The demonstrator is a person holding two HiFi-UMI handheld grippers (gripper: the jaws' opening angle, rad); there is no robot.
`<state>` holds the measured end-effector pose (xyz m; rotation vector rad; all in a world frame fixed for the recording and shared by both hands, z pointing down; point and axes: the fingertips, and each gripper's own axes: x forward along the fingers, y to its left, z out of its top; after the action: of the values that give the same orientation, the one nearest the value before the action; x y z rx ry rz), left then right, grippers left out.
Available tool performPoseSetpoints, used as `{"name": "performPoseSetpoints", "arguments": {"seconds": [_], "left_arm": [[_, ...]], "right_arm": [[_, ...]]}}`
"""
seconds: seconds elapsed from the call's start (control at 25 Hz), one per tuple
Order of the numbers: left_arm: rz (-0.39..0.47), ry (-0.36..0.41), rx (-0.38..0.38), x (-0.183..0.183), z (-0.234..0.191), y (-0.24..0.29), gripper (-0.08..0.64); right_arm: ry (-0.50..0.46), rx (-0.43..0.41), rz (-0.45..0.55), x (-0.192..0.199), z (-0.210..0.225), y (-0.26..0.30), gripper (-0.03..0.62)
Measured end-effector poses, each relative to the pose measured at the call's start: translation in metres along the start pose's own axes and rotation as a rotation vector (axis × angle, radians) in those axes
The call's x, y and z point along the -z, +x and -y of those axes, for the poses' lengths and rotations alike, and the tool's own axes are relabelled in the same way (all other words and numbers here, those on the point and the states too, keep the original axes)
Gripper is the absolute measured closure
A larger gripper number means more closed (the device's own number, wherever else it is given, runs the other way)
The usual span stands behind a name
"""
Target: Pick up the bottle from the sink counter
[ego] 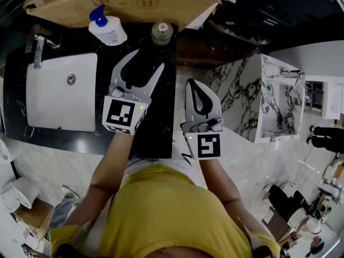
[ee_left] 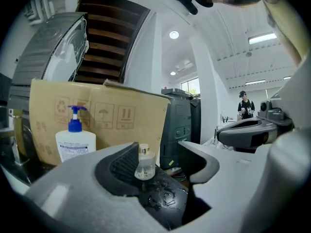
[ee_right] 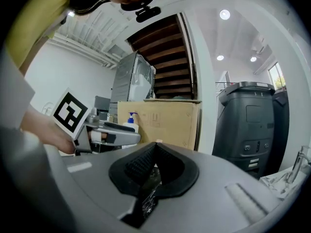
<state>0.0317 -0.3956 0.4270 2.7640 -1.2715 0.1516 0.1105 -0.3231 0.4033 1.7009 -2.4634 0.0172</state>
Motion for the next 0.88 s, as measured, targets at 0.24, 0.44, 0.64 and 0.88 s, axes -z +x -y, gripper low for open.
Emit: {"name": "performPoseSetpoints", "arguments": {"seconds": [0.24,0.44,0.64,0.88], "left_arm": [[-0.041,-0.016,-0.009,0.034,-0.015,0.024,0.296],[-0.059,0.007,-0.006,0.053,-0.017,0.039,0.284],[-0.106,0.017,-0.011,0.065,-0.021,0.054,0.235],[-0.125,0.031,-0.031,0.065,-0.037,0.076,0.233]], "right_arm": [[0.013,-0.009,-0.042,0.027,0.006,0.022,0.592],[0.019,-0.021,-0.059,0.042,0.009,0.036,0.592],[0.03,-0.026,-0.076,0.051,0.014,0.044,0.592],[0.057,-0.03,-0.086,0.057,0.018,0.049,0.592]]}}
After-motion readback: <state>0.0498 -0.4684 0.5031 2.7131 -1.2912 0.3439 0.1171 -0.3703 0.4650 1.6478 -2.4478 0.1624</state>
